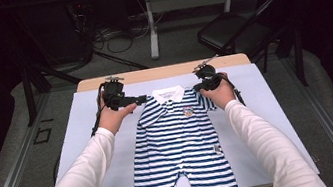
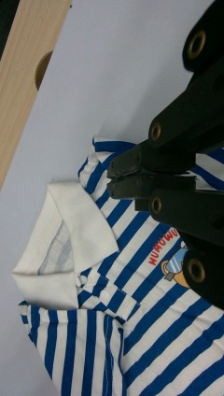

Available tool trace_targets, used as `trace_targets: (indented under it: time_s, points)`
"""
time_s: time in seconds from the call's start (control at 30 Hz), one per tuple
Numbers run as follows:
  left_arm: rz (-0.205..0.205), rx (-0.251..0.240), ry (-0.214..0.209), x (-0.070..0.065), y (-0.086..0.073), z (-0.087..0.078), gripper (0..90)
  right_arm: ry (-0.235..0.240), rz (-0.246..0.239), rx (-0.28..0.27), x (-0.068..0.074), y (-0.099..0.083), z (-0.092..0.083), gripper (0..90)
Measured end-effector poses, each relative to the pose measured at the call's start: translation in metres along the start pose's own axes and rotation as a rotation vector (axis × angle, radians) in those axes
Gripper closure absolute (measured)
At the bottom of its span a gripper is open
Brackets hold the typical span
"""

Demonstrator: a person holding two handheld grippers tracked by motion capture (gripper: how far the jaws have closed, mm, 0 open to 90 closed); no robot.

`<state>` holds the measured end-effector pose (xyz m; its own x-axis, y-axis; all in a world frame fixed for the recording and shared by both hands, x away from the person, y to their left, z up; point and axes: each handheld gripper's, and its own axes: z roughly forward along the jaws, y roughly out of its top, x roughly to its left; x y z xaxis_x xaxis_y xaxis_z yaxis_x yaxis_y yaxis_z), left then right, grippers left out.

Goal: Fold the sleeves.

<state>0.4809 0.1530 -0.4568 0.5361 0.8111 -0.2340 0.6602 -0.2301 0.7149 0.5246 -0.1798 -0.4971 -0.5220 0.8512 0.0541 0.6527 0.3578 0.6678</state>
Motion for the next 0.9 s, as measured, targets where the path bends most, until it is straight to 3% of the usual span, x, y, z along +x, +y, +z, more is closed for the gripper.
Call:
trace_targets:
  time_s: [0.9]
  points:
    - [-0.008, 0.006, 0.003, 0.002, -0.003, 0.002, 1.7, 0.064, -0.044, 0.025, 0.035, 0.004, 0.015, 88.9]
